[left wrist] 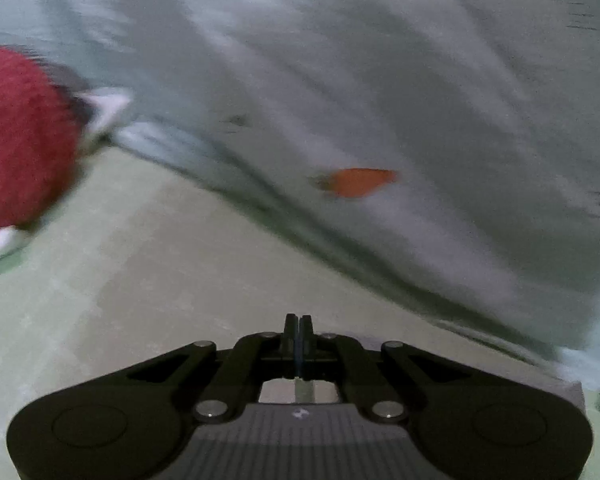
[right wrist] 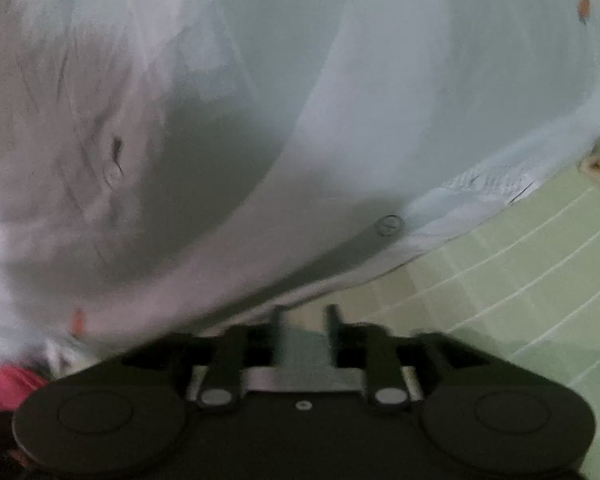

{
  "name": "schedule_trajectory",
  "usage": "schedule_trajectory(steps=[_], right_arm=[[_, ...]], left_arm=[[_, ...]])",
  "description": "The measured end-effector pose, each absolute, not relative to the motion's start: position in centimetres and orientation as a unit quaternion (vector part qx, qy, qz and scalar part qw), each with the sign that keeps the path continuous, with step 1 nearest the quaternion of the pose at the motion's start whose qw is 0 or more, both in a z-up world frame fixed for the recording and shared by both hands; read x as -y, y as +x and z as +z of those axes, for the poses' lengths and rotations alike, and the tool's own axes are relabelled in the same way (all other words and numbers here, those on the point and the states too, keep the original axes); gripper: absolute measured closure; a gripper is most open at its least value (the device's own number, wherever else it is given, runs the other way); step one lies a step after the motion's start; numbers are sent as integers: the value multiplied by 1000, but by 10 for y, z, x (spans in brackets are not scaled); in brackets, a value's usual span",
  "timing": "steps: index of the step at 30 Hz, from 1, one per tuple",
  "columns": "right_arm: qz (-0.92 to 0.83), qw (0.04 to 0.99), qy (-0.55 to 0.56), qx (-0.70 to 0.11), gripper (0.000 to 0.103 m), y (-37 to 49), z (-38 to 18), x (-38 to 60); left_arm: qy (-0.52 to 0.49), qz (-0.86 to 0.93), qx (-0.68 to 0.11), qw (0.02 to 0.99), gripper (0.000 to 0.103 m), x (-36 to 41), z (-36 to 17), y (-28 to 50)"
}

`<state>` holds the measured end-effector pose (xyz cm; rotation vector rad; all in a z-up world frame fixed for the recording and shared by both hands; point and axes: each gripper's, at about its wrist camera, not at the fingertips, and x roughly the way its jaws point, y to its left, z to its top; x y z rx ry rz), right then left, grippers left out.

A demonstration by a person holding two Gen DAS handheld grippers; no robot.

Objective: Fold clothes
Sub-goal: 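Grasp the folded hoodie bundle with both grippers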

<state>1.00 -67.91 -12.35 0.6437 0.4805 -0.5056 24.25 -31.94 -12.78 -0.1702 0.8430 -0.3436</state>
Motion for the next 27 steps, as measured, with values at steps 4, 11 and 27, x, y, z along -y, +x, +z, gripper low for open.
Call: schedule_trajectory(steps=[4,11,27], right_arm=[[-223,896,273,-271,21,0,-124,665],[-182,856,319,-364,14,-15,-168,650],[-140,807,497,-285,64,-48,-192,603]], left_arm=[[-115,-193,-443,868,40,306,-138,232],[-72,-257,-527,807,20,308,-173,189],[-145,-306,-531,777,55,328,-194,130]])
